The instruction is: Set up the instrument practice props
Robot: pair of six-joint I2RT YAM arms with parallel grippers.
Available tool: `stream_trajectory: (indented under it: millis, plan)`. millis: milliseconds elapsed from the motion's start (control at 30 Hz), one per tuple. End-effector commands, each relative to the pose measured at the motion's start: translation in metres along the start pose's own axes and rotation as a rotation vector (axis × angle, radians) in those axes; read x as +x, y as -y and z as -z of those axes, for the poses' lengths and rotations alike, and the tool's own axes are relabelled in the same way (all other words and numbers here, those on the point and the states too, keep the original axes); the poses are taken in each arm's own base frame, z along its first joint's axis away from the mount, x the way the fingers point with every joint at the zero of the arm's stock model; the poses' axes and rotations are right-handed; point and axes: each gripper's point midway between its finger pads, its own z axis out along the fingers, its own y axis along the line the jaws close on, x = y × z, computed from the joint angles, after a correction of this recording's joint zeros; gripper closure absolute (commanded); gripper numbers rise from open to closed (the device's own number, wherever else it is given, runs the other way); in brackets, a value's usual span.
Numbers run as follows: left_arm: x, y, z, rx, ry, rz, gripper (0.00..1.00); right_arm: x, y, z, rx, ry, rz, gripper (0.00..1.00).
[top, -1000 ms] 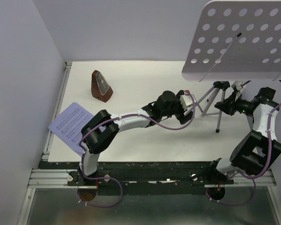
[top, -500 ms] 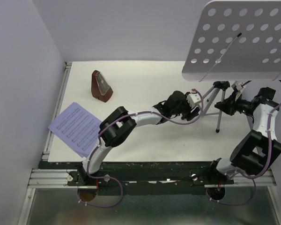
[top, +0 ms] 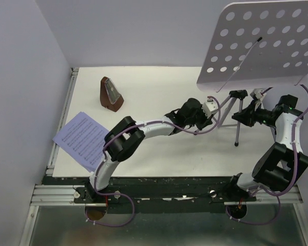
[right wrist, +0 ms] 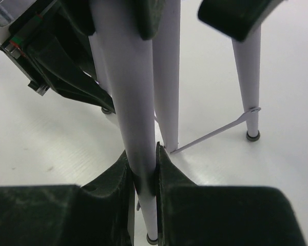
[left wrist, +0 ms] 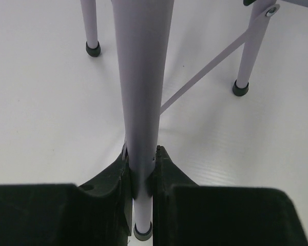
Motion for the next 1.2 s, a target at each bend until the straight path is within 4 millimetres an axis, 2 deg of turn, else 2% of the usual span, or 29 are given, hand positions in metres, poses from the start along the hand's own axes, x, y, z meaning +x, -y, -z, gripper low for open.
stream_trajectory:
  millis: [0, 100, 233, 400, 533, 667, 800, 933, 1167]
  plan:
    - [-0.009, -0.012, 0.065, -0.097, -0.037, 0.105, 1.0, 0.027, -0.022, 0.002, -0.019, -0.113, -0.22, 1.0]
    - [-0.003, -0.014, 0.096, -0.138, -0.082, 0.113, 1.0, 0.024, -0.032, -0.002, -0.046, -0.132, -0.233, 1.0]
    - [0.022, -0.012, 0.119, -0.138, -0.149, 0.156, 1.0, 0.023, -0.042, -0.006, -0.061, -0.166, -0.247, 1.0]
    - [0.052, -0.003, 0.129, -0.109, -0.194, 0.213, 1.0, 0.036, -0.054, 0.0, -0.059, -0.23, -0.226, 1.0]
    - [0.068, -0.001, 0.132, -0.109, -0.214, 0.243, 1.0, 0.048, -0.063, 0.009, -0.054, -0.299, -0.18, 1.0]
    - [0.088, -0.001, 0.142, -0.143, -0.242, 0.293, 1.0, 0.057, -0.064, 0.021, 0.0, -0.376, -0.122, 1.0]
    - [0.106, 0.001, 0.161, -0.203, -0.266, 0.348, 1.0, 0.066, -0.06, 0.031, 0.058, -0.448, -0.112, 1.0]
    - [0.13, 0.003, 0.182, -0.26, -0.309, 0.418, 1.0, 0.086, -0.053, 0.038, 0.107, -0.528, -0.109, 1.0]
    - [0.175, 0.015, 0.208, -0.324, -0.387, 0.524, 1.0, 0.118, -0.055, 0.048, 0.151, -0.617, -0.117, 1.0]
